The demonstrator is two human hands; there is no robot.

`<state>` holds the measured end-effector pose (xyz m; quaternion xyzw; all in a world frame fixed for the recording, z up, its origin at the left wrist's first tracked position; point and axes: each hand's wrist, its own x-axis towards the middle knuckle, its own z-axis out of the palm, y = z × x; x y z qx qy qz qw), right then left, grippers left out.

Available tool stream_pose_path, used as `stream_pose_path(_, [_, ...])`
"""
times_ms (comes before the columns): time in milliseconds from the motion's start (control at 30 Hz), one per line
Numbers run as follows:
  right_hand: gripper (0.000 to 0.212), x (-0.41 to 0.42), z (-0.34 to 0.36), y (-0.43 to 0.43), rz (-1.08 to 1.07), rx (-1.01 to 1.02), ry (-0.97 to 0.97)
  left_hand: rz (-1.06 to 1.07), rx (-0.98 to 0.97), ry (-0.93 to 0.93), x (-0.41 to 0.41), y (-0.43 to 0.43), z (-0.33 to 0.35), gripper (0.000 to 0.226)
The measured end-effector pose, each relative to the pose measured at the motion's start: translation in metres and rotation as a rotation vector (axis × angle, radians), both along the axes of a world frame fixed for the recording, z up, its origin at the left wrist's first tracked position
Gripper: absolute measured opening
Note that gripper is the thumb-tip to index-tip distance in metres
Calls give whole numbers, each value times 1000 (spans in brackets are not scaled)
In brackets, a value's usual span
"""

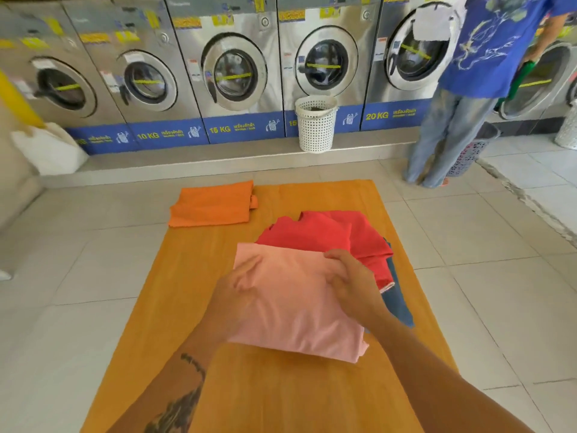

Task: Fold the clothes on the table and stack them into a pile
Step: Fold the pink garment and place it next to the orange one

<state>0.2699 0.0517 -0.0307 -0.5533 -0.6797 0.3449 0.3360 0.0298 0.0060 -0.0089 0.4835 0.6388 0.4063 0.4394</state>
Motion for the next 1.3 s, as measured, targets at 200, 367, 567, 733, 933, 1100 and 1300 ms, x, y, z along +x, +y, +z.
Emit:
stream_pose_path(200, [54, -102, -4, 37, 132, -45, -32, 157, -17, 5, -93, -3, -8, 61])
stream_pose_path(367, [54, -190, -19, 66, 161, -190, -47, 184, -65, 24, -179, 12, -24, 60])
stream_pose_path(567, [46, -277, -25, 117, 92, -224, -78, 241, -80, 62, -257, 65, -50, 58])
stream_pose_path(733, [76, -310, -33, 148, 108, -370, -673, -26, -216, 353, -287, 115, -90, 60])
stream_pose_path(933, [72, -331, -70, 112, 367, -271, -860, -164, -97, 699, -301, 113, -129, 60])
stream_pose_path(1100, [76, -322, -83, 119, 361, -285, -911, -141, -29, 856, -292, 109, -140, 58])
stream_pose_path(1300, [71, -316, -68, 138, 348, -333, -836, -157, -94, 835, -288, 124, -124, 52])
